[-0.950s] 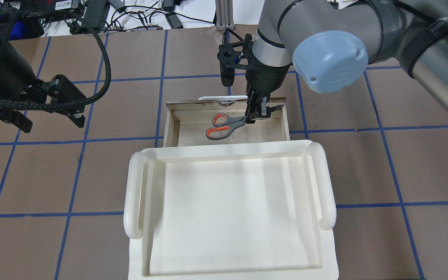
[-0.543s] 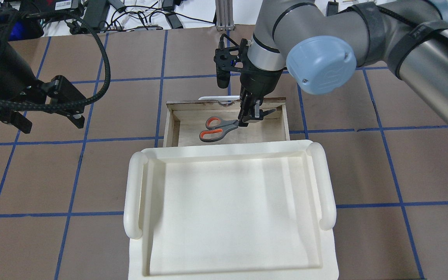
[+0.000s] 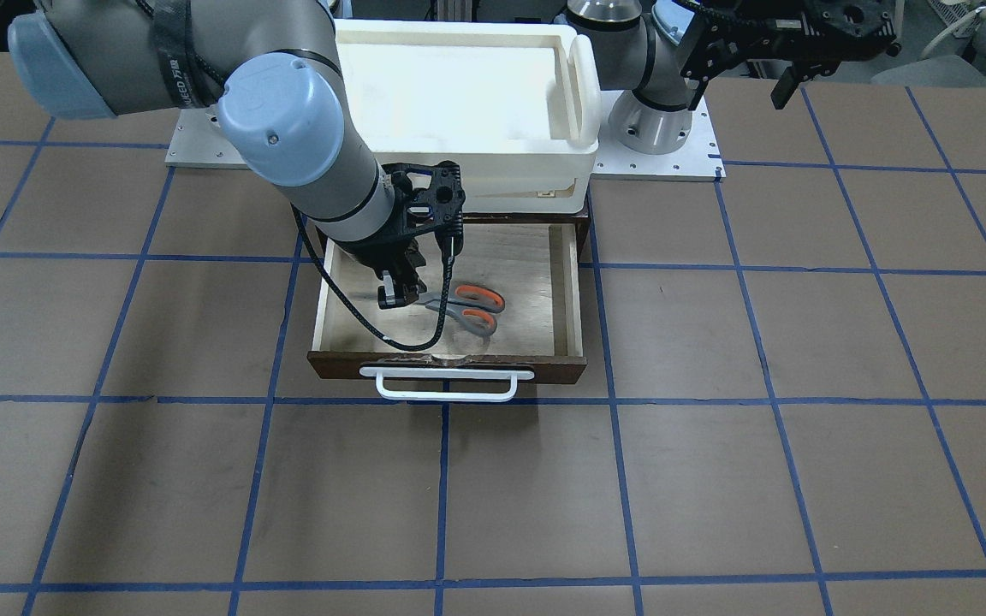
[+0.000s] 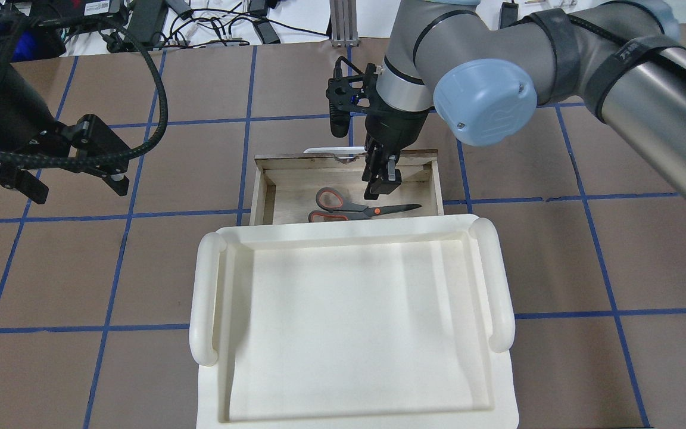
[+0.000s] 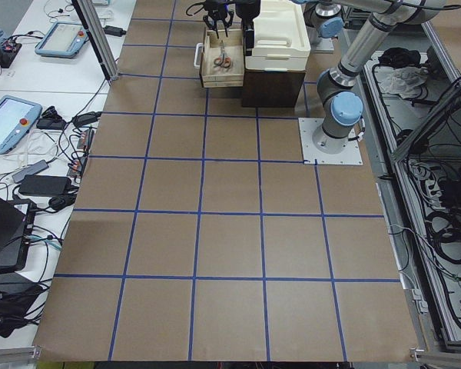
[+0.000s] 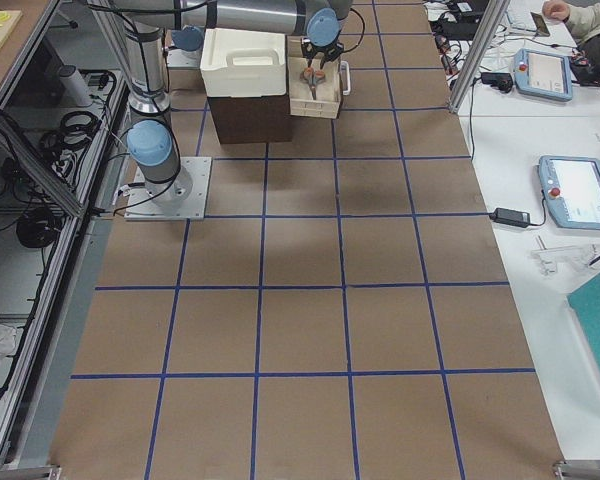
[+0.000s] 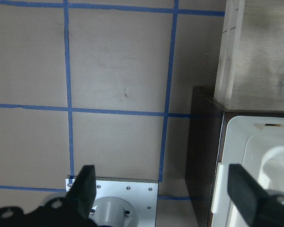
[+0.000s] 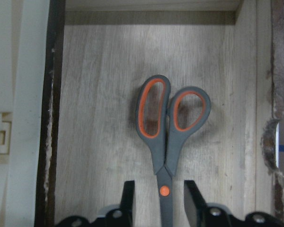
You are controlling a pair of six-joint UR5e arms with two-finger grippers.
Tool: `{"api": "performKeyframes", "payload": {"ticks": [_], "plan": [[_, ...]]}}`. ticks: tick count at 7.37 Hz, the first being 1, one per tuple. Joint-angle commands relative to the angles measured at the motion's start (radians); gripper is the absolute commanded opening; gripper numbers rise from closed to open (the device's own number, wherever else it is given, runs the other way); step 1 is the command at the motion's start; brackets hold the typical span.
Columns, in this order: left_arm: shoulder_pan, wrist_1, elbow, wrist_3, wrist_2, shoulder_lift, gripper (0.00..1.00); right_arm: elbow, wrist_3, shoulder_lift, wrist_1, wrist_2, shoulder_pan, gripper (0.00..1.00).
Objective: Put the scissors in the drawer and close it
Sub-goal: 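Lower the scissors into the drawer and open the right gripper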
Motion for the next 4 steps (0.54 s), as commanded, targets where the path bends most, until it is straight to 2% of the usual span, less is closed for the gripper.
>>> {"api": "performKeyframes", "payload": {"ticks": [1,2,4], "plan": [[0.010,0.001,0.000,-0.036,0.004,-0.013,1.00,-0.010,0.091,-0.008,-0.009,0.019,0.000,1.00],[0.010,0.002,0.000,-0.038,0.003,-0.021,1.00,-0.029,0.280,-0.043,-0.023,0.021,-0.008,1.00],[0.010,0.013,0.003,-0.111,-0.007,-0.044,1.00,-0.038,0.886,-0.084,-0.035,-0.033,-0.049,1.00]]}}
